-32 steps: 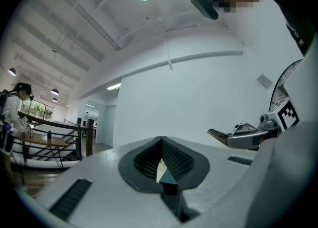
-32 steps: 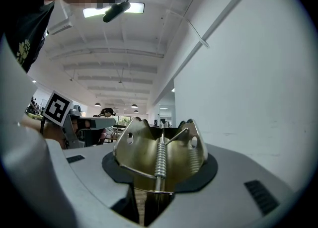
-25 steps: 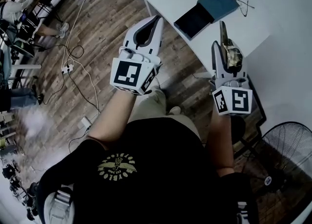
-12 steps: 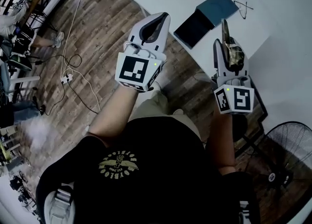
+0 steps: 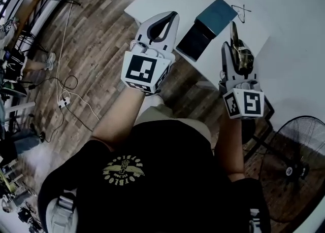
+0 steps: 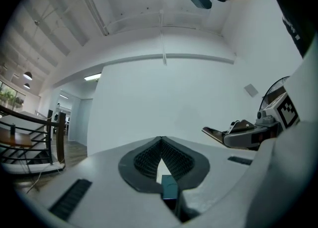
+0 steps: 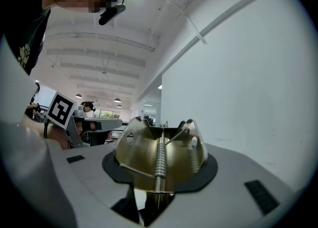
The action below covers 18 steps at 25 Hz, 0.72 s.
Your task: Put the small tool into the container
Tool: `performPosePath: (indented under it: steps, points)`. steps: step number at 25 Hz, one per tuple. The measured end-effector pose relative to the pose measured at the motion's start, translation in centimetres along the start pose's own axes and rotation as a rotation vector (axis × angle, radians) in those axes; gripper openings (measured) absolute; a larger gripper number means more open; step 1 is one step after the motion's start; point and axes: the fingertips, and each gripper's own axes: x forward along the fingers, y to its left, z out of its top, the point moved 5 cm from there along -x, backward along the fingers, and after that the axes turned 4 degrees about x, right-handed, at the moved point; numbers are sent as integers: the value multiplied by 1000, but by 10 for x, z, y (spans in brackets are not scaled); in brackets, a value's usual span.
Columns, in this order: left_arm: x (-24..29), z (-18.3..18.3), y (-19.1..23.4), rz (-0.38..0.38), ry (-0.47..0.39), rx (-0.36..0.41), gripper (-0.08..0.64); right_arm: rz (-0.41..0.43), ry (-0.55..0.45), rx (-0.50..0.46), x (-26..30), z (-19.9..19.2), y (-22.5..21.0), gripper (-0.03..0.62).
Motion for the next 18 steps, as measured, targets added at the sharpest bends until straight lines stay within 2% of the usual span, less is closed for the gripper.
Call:
performPosePath:
  steps: [4, 9, 14, 18]
  points:
    - [7, 4, 10, -45, -11, 4, 6, -22, -19, -8, 9, 11, 7, 164]
    - [8, 2, 19, -67, 4, -10, 6, -37, -34, -10, 14, 22, 11, 164]
    - [8, -9, 25, -71, 31, -23, 8, -34, -8, 6, 18, 17, 14, 164]
    - [5, -7, 31, -56, 7, -25, 7, -2, -6, 13, 26, 18, 16, 165]
